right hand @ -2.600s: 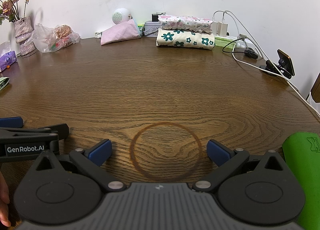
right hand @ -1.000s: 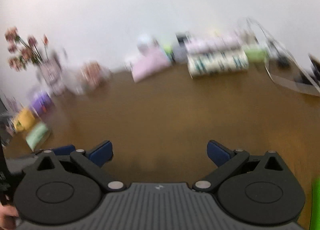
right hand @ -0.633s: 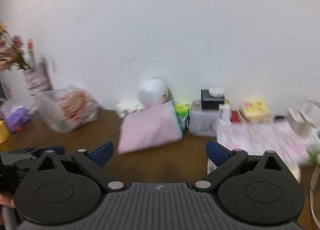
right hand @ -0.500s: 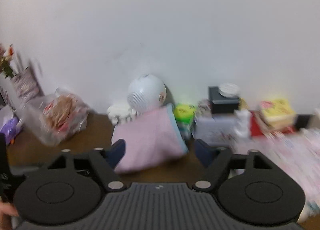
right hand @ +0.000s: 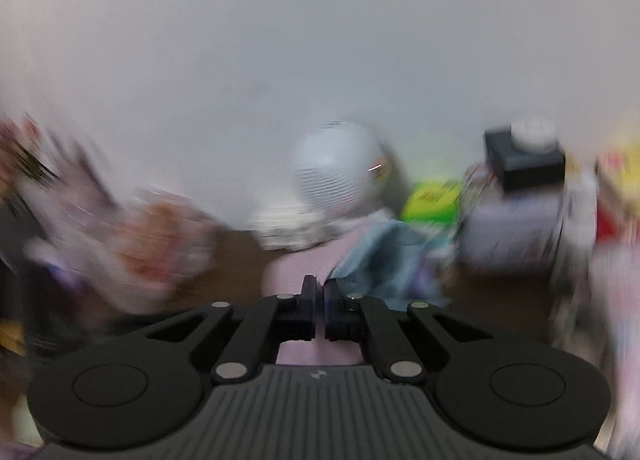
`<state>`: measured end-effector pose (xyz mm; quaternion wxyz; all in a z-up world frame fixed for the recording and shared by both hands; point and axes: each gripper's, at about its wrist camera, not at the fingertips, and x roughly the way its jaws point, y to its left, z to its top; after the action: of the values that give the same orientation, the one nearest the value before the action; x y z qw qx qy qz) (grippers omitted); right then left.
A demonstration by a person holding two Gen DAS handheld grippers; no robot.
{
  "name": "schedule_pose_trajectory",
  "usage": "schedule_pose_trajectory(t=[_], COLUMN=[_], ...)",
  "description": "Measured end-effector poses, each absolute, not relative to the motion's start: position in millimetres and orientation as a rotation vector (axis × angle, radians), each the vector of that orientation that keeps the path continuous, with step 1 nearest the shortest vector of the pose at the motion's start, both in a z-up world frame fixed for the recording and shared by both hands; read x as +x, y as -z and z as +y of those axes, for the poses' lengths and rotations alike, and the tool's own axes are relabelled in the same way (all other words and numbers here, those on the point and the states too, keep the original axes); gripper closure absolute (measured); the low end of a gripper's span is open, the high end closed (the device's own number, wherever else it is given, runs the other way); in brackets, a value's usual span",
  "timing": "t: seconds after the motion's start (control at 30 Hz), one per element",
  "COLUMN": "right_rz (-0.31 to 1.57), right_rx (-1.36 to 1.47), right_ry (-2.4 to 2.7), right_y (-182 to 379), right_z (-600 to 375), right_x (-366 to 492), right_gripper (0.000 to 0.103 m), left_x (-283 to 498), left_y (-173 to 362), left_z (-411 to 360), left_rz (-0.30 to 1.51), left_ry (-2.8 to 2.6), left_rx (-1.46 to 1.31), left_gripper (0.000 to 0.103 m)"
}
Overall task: Fold clothes
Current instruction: 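Reach both tools toward the pink cloth pile by the wall, then grasp the pink-and-blue garment with both grippers and drop it on the table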
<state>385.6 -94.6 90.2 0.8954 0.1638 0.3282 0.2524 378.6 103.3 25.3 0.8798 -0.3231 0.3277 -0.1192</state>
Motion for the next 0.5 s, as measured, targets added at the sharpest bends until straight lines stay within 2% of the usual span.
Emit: schedule_pose_trajectory(t=[0.13,0.23,0.33,0.5], right_rz=[0.625,0.504,0.444,0.556], right_rx=[0.349,0.248,0.136,0.053], right_ry=[-0.552,-0.567,-0.548,-0.497], right_y=[-108,-116,-115,-76], right_z=[-104,-122,-152,-192], right_x=[250,126,23,-73], right_gripper=[0.101,0.101,0.101,0.101], left_x=[258,156,42,-47], left_y=[-63,-81,-79,-41], left_z=[94,78,59,47], left_rz=[0.598,0.551,0.536,0.625], left_ry=[0.379,0.464,0.496,0.506], left_rx=[-0.59,-0.483,-0.229,-0.243], left_gripper=[0.103,0.103,0.102,0.102])
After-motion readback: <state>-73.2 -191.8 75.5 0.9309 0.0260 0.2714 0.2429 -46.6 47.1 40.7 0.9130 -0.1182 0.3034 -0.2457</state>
